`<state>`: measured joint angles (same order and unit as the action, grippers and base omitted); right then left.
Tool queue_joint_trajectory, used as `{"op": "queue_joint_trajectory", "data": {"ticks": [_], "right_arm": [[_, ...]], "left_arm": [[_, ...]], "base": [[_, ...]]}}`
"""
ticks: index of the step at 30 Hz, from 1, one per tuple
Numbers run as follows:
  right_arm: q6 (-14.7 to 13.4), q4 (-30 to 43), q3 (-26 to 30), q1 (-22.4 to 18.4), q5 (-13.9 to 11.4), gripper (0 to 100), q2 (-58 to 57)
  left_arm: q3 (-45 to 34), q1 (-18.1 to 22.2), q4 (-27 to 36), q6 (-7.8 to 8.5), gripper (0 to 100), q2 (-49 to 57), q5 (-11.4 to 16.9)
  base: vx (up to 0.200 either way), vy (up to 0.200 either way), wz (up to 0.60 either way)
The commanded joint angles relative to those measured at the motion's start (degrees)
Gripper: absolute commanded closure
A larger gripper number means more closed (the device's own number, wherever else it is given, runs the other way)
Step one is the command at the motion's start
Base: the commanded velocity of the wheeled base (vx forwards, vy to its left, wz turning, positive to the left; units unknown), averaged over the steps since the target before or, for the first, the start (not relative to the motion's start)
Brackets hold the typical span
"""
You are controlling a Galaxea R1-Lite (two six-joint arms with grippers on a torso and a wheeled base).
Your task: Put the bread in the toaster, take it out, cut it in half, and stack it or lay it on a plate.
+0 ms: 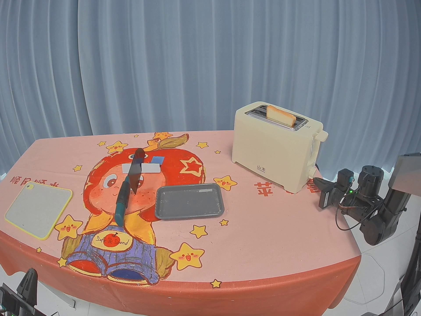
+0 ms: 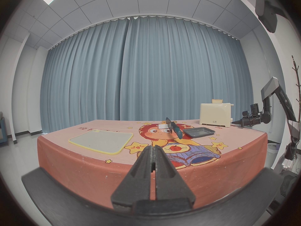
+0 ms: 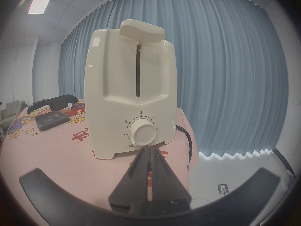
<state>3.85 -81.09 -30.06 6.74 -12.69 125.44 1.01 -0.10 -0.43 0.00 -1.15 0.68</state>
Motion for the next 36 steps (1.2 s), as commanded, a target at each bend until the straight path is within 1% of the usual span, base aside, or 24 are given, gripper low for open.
{"op": "queue_joint_trajectory", "data": {"ticks": [1,36], "right_arm": [[0.1,0.0,0.2,0.1,-0.1,100,-0.1],[0.0,-0.2,1.1,1.8,-0.1,100,-1.1]], "left_arm": [[-1.0,0.0,0.0,0.0,100,0.0,0.0],[-1.0,0.0,0.0,0.0,100,0.0,0.0]], "base": [[0.0,0.0,0.0],[0.0,0.0,0.0]]}}
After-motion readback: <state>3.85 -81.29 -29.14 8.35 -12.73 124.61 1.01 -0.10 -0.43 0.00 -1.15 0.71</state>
